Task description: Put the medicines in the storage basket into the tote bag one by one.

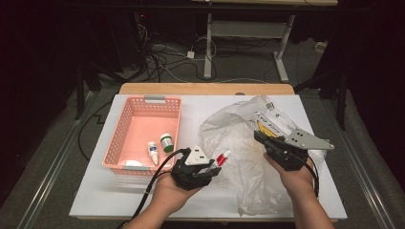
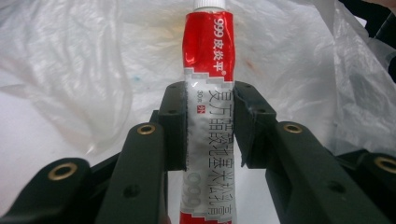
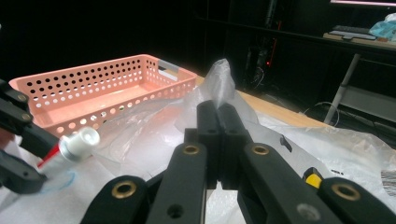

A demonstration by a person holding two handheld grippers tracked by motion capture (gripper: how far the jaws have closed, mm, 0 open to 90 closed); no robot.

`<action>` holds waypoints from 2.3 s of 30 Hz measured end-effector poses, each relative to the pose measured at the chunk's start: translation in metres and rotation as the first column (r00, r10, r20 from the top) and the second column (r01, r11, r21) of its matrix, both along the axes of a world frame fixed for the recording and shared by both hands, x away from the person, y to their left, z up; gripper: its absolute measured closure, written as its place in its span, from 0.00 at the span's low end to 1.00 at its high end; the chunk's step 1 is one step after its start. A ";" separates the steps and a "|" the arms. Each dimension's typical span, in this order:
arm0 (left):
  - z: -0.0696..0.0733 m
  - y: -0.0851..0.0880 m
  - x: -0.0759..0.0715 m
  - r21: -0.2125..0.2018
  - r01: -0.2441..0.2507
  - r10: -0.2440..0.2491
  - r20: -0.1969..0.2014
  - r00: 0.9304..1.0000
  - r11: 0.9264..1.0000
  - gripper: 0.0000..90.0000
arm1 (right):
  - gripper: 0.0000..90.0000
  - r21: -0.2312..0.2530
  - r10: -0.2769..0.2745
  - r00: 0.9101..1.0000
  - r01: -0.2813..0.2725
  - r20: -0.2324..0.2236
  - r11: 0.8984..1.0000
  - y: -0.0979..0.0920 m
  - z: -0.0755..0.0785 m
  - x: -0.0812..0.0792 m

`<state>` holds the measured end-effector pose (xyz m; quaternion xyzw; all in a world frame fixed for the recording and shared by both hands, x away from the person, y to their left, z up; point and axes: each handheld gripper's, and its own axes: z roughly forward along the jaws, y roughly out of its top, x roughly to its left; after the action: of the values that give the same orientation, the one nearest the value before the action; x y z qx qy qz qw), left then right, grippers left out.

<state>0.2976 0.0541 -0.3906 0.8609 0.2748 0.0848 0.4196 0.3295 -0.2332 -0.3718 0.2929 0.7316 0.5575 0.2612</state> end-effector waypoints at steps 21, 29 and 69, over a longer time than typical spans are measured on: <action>-0.031 -0.081 0.050 0.023 -0.049 0.050 -0.027 0.998 0.999 0.74 | 1.00 0.012 -0.001 1.000 0.001 -0.002 1.000 -0.003 -0.001 0.002; -0.043 -0.101 0.070 0.031 -0.088 0.088 -0.007 0.996 0.996 0.74 | 1.00 0.025 -0.017 1.000 0.017 -0.005 1.000 -0.009 0.000 0.002; -0.055 -0.095 0.053 -0.048 0.002 -0.004 -0.044 0.999 0.999 0.22 | 1.00 0.029 -0.020 1.000 0.020 -0.017 0.999 -0.012 -0.003 0.004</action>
<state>0.3509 -0.0413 -0.4460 0.8527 0.2847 0.0584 0.4341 0.3335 -0.2454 -0.3749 0.3086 0.7226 0.5630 0.2562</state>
